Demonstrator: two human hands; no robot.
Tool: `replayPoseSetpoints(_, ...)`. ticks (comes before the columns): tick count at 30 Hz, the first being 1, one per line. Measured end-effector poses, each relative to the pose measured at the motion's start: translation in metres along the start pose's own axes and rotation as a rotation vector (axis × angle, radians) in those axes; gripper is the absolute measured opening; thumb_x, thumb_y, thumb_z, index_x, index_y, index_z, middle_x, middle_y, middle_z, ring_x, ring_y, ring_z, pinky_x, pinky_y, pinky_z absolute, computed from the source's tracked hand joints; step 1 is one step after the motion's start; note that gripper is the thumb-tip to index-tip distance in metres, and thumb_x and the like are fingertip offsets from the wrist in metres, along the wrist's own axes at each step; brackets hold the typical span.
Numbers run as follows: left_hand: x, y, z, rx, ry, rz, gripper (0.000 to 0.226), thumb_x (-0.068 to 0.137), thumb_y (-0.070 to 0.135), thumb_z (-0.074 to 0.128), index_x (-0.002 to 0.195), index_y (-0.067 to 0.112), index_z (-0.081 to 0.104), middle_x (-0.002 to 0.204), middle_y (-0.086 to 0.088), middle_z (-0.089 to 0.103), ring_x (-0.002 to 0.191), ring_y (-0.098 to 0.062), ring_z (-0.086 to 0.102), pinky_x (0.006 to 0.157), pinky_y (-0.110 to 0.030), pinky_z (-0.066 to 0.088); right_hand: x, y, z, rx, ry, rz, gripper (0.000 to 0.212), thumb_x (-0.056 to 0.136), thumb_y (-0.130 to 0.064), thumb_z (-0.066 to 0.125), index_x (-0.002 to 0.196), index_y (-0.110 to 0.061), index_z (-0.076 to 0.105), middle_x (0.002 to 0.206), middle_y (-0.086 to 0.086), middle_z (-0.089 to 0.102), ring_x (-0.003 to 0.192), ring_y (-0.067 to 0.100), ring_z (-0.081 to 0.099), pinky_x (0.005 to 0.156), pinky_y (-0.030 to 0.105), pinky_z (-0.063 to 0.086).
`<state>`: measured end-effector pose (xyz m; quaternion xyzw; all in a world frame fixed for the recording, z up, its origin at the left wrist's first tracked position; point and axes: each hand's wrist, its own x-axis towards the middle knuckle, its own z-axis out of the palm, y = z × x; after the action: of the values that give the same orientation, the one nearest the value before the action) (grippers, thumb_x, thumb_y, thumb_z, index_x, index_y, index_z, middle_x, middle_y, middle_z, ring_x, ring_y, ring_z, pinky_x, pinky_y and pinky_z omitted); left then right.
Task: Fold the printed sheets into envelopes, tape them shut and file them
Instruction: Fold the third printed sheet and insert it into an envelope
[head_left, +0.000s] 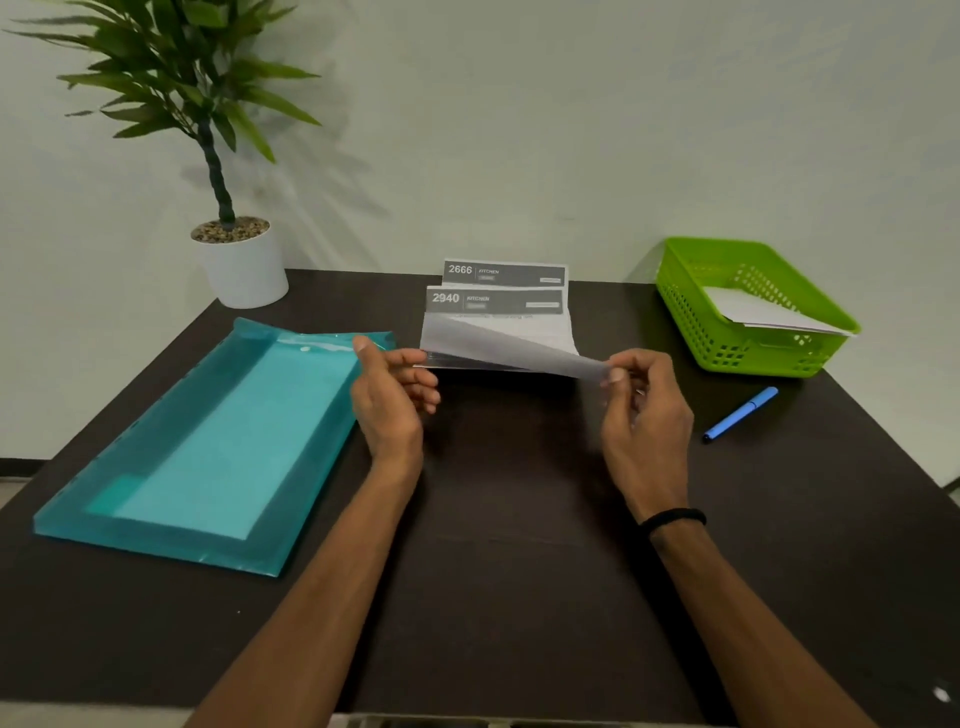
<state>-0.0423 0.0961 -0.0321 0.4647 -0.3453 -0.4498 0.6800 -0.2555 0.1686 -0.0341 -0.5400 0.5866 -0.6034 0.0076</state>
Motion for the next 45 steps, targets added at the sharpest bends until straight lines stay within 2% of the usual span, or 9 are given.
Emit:
replayPoseSetpoints(3, -0.006, 0.009, -0.008, 0.025, -0.14, -0.111, 0.078, 0.105, 0.067, 0.017, 0.097, 0.01, 0.07, 0.067, -0.015, 0.071, 0.053, -0.024, 0.066, 0.048, -0.029, 0.054, -0.024, -0.013, -0.017, 0.049, -0.04, -0.024, 0.014, 0.106, -0.008, 0.054, 0.108, -0.02, 0.06, 0.104, -0.001, 0.065, 0.096, 0.026, 0.069, 0.082, 0.051, 0.056)
replayPoseSetpoints(8, -0.006, 0.024, -0.026, 0.064, -0.404, -0.297, 0.09, 0.094, 0.082, 0.02, 0.12, 0.016, 0.074, 0.1, -0.013, 0.08, 0.088, -0.029, 0.077, 0.063, -0.035, 0.061, -0.062, -0.038, -0.054, 0.024, -0.143, -0.142, 0.013, 0.103, -0.003, 0.057, 0.111, -0.012, 0.064, 0.107, 0.0, 0.067, 0.101, 0.016, 0.068, 0.089, 0.036, 0.057)
replayPoseSetpoints(14, 0.017, 0.017, -0.043, 0.085, -0.571, -0.36, 0.043, 0.103, 0.037, 0.06, 0.136, 0.01, 0.062, 0.13, -0.016, 0.07, 0.115, -0.031, 0.07, 0.086, -0.038, 0.06, -0.085, -0.042, -0.087, -0.046, -0.316, -0.347, 0.017, 0.098, -0.013, 0.051, 0.102, -0.004, 0.065, 0.105, 0.004, 0.067, 0.102, 0.014, 0.066, 0.088, 0.027, 0.055)
replayPoseSetpoints(21, 0.019, 0.015, -0.047, 0.046, -0.56, -0.399, 0.06, 0.089, 0.005, 0.075, 0.143, 0.016, 0.051, 0.128, -0.015, 0.071, 0.111, -0.036, 0.072, 0.096, -0.053, 0.058, -0.089, -0.042, -0.097, -0.056, -0.467, -0.355, 0.038, 0.107, -0.039, 0.047, 0.094, -0.01, 0.068, 0.093, -0.008, 0.069, 0.085, 0.004, 0.066, 0.064, 0.024, 0.055)
replayPoseSetpoints(25, 0.013, 0.013, -0.045, 0.169, -0.601, -0.294, 0.044, 0.091, 0.001, 0.072, 0.132, 0.012, 0.06, 0.12, -0.011, 0.075, 0.106, -0.031, 0.074, 0.082, -0.039, 0.062, -0.062, -0.053, -0.088, 0.062, -0.282, -0.134, 0.039, 0.106, -0.045, 0.05, 0.089, -0.015, 0.067, 0.077, -0.01, 0.068, 0.059, 0.013, 0.061, 0.053, 0.028, 0.049)
replayPoseSetpoints(28, 0.012, 0.014, -0.046, 0.112, -0.574, -0.314, 0.037, 0.092, 0.004, 0.071, 0.128, 0.01, 0.065, 0.119, -0.012, 0.075, 0.108, -0.033, 0.073, 0.084, -0.042, 0.061, -0.022, -0.047, -0.061, 0.178, -0.096, 0.167, 0.028, 0.095, -0.038, 0.074, 0.106, -0.014, 0.065, 0.09, -0.003, 0.073, 0.073, 0.013, 0.069, 0.068, 0.032, 0.06)
replayPoseSetpoints(31, 0.01, 0.014, -0.047, 0.016, -0.536, -0.337, 0.034, 0.094, 0.002, 0.068, 0.127, 0.008, 0.064, 0.121, -0.015, 0.074, 0.104, -0.033, 0.074, 0.082, -0.043, 0.063, 0.013, -0.03, -0.03, 0.195, -0.247, 0.298, 0.051, 0.085, -0.035, 0.085, 0.127, -0.019, 0.061, 0.108, -0.003, 0.073, 0.092, 0.007, 0.073, 0.08, 0.027, 0.062)
replayPoseSetpoints(35, 0.009, 0.012, -0.047, -0.043, -0.485, -0.322, 0.038, 0.097, 0.003, 0.066, 0.134, 0.003, 0.059, 0.124, -0.019, 0.073, 0.105, -0.034, 0.073, 0.084, -0.045, 0.063, 0.035, -0.015, 0.006, 0.391, -0.421, 0.407, 0.041, 0.087, -0.022, 0.084, 0.123, -0.011, 0.068, 0.11, 0.002, 0.08, 0.099, 0.019, 0.078, 0.086, 0.037, 0.064)
replayPoseSetpoints(45, -0.004, 0.01, -0.033, 0.249, -0.524, -0.114, 0.029, 0.11, 0.032, 0.047, 0.121, 0.014, 0.067, 0.108, -0.002, 0.079, 0.098, -0.02, 0.076, 0.076, -0.026, 0.059, 0.028, 0.018, 0.012, 0.52, -0.323, 0.56, 0.027, 0.096, -0.009, 0.073, 0.123, -0.011, 0.071, 0.111, 0.002, 0.08, 0.102, 0.024, 0.078, 0.087, 0.037, 0.064)
